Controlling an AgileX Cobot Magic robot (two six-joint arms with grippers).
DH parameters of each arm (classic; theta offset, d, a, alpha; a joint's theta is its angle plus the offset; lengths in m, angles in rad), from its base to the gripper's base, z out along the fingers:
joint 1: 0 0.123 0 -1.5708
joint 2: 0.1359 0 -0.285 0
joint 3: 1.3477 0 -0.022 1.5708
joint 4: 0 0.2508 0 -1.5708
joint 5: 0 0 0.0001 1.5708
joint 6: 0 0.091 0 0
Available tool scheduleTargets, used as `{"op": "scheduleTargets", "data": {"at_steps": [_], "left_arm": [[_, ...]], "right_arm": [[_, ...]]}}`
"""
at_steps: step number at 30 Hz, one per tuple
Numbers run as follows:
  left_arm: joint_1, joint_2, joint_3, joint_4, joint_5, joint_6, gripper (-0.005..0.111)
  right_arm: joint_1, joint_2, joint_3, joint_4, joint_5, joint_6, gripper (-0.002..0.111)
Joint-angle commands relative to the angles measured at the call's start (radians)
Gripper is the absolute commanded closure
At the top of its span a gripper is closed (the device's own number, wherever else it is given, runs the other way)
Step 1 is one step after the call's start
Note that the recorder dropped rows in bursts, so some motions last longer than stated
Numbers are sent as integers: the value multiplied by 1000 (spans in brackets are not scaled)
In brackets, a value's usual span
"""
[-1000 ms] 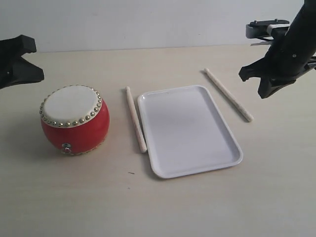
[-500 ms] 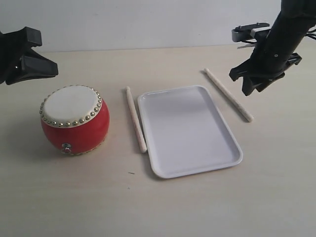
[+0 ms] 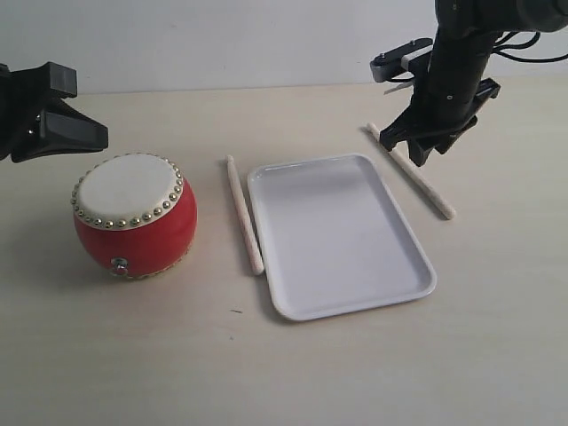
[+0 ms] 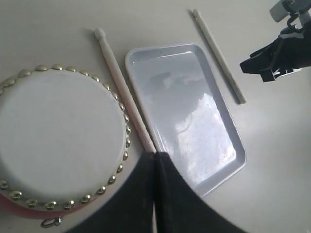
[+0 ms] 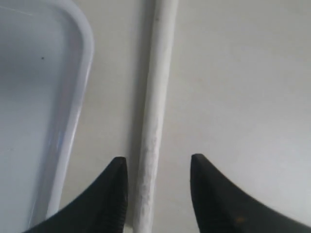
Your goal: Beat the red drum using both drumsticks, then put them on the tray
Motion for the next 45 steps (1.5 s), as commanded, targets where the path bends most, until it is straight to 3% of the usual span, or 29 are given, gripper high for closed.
{"op": "scheduleTargets", "data": {"at_steps": [1,17,23,26,32,45], "left_arm": [[-8,2,-7,13,10,3,107],[-8,2,-7,22,10,3,107],[-8,2,-7,21,-6,3,107],[-8,2,-7,26,-38,3,107],[-8,2,-7,29,-79,3,107],[-6,-2,-7,41,-75,3,107]], "right_arm": [[-5,-3,-6,-17,-12,19,67],[-5,40,-6,3,7,44,67],[10,6,-7,181,57,41,67],[86,-6,-7,287,99,14,67],[264,-7,-7,204,21,24,67],[458,-3,-7,242,-105,155,67]]}}
